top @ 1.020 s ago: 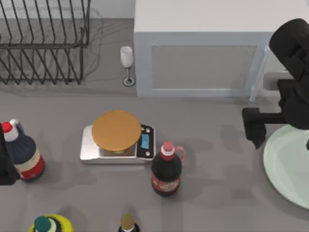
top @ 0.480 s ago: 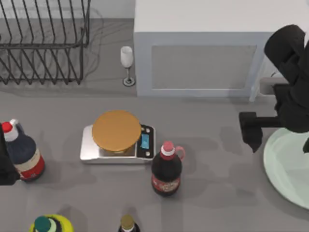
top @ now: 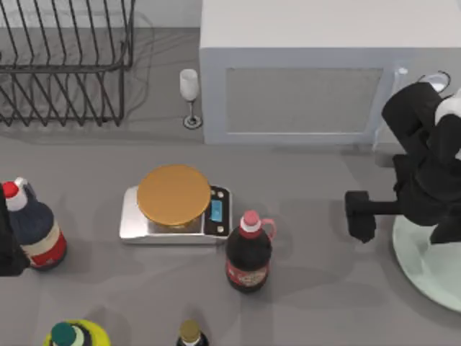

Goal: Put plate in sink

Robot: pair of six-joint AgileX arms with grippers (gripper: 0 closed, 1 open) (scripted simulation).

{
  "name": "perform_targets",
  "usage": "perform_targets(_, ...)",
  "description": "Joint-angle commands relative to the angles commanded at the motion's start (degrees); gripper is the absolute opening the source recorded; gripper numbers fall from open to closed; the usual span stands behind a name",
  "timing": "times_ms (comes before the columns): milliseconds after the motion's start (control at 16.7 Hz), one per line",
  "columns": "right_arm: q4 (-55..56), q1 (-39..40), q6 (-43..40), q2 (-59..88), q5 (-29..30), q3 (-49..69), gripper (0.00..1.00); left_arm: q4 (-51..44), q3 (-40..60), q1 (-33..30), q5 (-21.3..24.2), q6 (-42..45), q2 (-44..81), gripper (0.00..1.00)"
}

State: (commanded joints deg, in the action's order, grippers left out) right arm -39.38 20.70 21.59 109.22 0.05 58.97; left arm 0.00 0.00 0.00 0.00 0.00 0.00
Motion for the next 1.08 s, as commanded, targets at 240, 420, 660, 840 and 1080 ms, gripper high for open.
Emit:
perform_targets(240, 0.8, 0.0, 0.0, 0.6, 0.0, -0.6, 1.0, 0.0, 0.0, 0.0, 0.0, 0.0, 0.0, 1.0)
perform_targets(420, 0.8, 0.0, 0.0, 0.6, 0.0, -0.6, 0.85, 0.0, 0.0, 0.0, 0.0, 0.0, 0.0, 1.0)
perform_targets(660, 0.8, 0.0, 0.0, 0.6, 0.0, -0.6, 0.55, 0.0, 0.0, 0.0, 0.0, 0.0, 0.0, 1.0)
perform_targets(840, 0.8, 0.0, 0.0, 0.6, 0.0, -0.6, 0.32, 0.0, 0.0, 0.0, 0.0, 0.0, 0.0, 1.0)
perform_targets(1080, 0.8, 0.0, 0.0, 0.6, 0.0, -0.6, 0.02, 0.0, 0.0, 0.0, 0.0, 0.0, 0.0, 1.0)
